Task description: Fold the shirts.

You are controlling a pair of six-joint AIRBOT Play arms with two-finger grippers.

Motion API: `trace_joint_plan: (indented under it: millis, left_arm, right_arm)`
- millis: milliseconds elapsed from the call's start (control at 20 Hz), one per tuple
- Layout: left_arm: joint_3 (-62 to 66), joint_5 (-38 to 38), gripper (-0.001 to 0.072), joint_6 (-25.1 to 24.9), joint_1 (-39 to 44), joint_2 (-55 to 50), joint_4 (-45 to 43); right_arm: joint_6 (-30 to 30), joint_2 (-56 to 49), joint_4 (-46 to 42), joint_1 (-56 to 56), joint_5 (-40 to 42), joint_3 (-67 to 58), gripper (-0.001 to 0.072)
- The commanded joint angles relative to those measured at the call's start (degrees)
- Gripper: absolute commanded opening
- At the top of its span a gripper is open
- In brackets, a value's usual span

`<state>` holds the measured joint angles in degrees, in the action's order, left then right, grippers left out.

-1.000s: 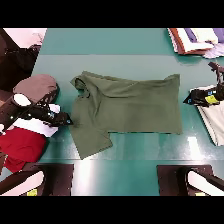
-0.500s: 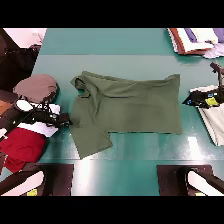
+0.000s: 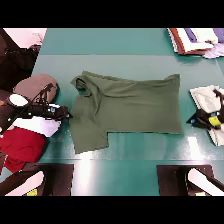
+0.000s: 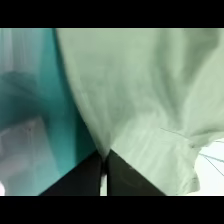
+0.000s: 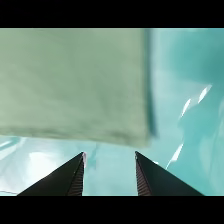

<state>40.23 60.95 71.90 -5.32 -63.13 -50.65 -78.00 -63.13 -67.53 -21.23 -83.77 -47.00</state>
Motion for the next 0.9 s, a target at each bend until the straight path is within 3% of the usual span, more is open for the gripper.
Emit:
trace_joint_plan:
  millis: [0, 300, 500, 650, 700, 850]
  left_arm:
    - [1.7, 0.6, 0.003, -0.4, -0.1, 0.7, 0.2]
    - [1.7, 0.2, 0.0029, -0.3, -0.1, 0.7, 0.1]
    - [1.7, 0.2, 0.003, -0.3, -0.1, 0.7, 0.1]
    - [1.7, 0.2, 0.0029, -0.3, -0.1, 0.7, 0.1]
    - [1.7, 0.2, 0.0029, -0.3, -0.1, 0.7, 0.1]
    - [2.1, 0.3, 0.0029, -0.2, -0.1, 0.8, 0.1]
  right_arm:
    - [2.4, -1.5, 0.8, -8.6, 1.3, 8.1, 0.037]
    - [7.7, -7.4, 11.7, -9.9, 6.9, 13.2, 0.0369]
    - [7.9, -9.6, 12.9, -9.9, 7.1, 13.2, 0.0354]
    - [9.6, -9.6, 13.1, -9.9, 7.1, 13.2, 0.0146]
    - [10.4, -9.6, 13.0, -9.7, 7.0, 13.2, 0.0033]
    - [10.6, -7.1, 12.9, -7.0, 7.8, 12.8, 0.0018]
